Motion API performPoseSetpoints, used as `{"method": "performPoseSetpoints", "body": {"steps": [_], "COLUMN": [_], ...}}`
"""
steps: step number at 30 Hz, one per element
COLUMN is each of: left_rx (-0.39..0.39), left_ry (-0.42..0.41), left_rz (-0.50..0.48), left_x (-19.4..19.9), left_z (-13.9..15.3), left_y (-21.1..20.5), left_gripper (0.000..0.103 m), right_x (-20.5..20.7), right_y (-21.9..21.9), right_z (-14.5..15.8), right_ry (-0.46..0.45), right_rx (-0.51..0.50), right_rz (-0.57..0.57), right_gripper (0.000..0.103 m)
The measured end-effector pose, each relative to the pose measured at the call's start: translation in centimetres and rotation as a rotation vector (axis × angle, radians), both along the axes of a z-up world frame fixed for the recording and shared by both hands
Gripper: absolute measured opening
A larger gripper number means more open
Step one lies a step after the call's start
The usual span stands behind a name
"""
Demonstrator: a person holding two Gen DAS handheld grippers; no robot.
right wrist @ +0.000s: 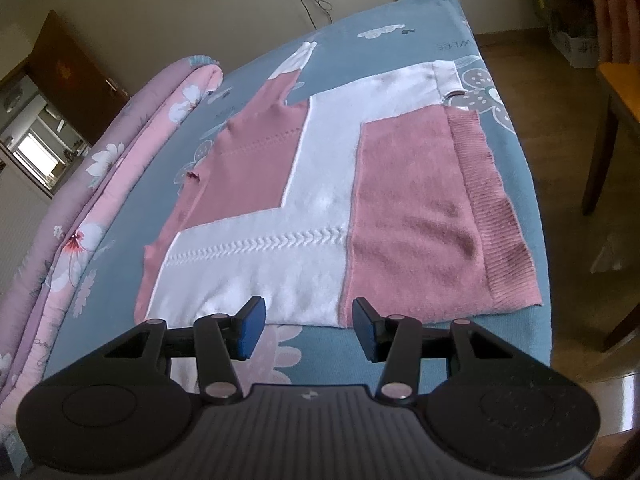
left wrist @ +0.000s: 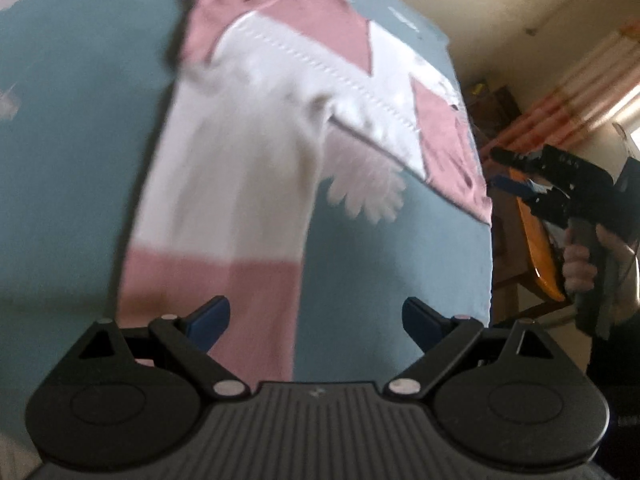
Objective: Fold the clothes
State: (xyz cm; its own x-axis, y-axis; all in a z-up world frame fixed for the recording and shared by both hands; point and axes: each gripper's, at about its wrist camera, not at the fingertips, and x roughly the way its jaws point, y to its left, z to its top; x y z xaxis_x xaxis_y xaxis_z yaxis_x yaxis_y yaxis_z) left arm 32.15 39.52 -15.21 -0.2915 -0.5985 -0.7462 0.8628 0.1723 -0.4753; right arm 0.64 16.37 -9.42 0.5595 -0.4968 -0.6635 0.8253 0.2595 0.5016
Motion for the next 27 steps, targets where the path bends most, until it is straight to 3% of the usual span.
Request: {"method": "performPoseSetpoints", "body": {"steps": [6,10,16,22,27], "left_rx": [-0.050,-0.043,0.078,0.048,0.039], "left_ry": [-0.092,-0.117,-0.062,-0.104,-0.148], "left_rz": [-0.090,-0.109,-0.107,-0.073,-0.088], "left_x": [-1.3,-2.0,-2.1,-3.1,-6.1], "left_z": [0.7,0.3,-2.1,1.3,4.1], "left_y": [-5.8,-8.3,-9.2,-10.9,-15.6], "left_gripper": [0.093,0.093,0.092,0.092,0.093], "right_x": [-0.6,-0.8,-1.3,-2.1,-2.6], "right_y": [0.2,-0.1,-0.7,-2.6,-4.4], "right_z": [0.5,0.0,-1.0,-2.6,-3.6], "right_ry": [0.007,0.011,0.013,-0.012,-0.039], "right_rx": [-0.013,-0.008,0.024,0.076,0.110], "right_rz": [-0.004,-0.002,-0.002,0.005,0.051], "right_gripper": [0.057,0.057,0.058,0.058,0.058]}}
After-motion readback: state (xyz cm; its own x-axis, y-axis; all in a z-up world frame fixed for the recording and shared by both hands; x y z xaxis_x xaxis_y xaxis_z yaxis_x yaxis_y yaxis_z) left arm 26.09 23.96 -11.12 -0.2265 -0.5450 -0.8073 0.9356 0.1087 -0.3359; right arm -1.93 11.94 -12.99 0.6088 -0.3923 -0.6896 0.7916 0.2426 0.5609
